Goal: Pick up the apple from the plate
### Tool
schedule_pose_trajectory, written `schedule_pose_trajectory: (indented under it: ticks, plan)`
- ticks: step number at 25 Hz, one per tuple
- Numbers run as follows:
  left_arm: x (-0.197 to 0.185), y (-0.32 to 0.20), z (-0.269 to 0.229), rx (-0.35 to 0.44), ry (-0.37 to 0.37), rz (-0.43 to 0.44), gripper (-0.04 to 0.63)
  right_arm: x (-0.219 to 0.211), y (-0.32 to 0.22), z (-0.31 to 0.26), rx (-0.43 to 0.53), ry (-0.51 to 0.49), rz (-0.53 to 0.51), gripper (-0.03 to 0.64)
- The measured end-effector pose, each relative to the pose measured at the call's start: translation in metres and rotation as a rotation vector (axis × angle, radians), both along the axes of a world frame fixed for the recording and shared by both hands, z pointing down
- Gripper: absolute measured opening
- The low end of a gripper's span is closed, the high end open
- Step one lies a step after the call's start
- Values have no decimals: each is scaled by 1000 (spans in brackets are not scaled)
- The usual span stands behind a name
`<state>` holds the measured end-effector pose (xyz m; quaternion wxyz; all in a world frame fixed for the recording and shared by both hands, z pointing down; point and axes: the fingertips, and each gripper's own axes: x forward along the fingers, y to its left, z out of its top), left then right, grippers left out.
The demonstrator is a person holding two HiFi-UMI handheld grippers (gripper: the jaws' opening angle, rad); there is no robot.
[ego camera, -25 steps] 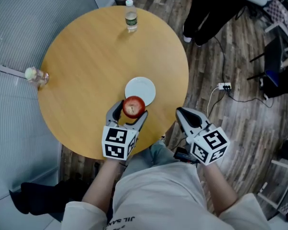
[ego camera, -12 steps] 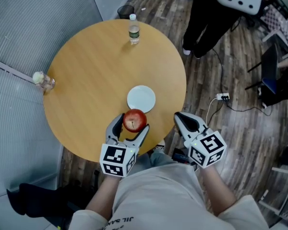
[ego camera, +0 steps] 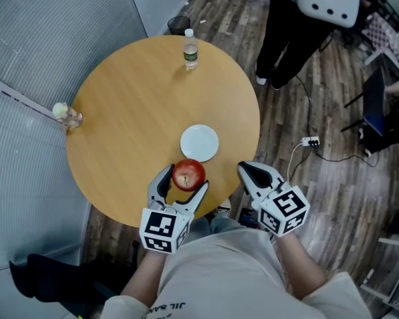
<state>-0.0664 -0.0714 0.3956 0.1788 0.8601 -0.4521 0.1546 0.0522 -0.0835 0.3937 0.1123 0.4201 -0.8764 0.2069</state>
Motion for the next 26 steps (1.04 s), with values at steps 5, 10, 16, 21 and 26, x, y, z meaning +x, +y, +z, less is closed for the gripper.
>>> schedule_pose_trajectory:
  ticks: [5,10,16,21,26]
  plan:
    - [0,1,0,1,4,5,383,-4,3,3,-7,8,-7,32]
    - [-2,2,-3,1,4,11,383,-8,5,0,-2,1,-3,32]
    - [-4,4,-3,7,-2,17,383,-9,6,-1,2,4,-5,31]
    - [-9,3,-6,11,-8,21,383,-13,6,-2,4,5,-6,32]
    - [-12,2,-5,11,-5,26,383,-15,5,-2,13,12,-2,31]
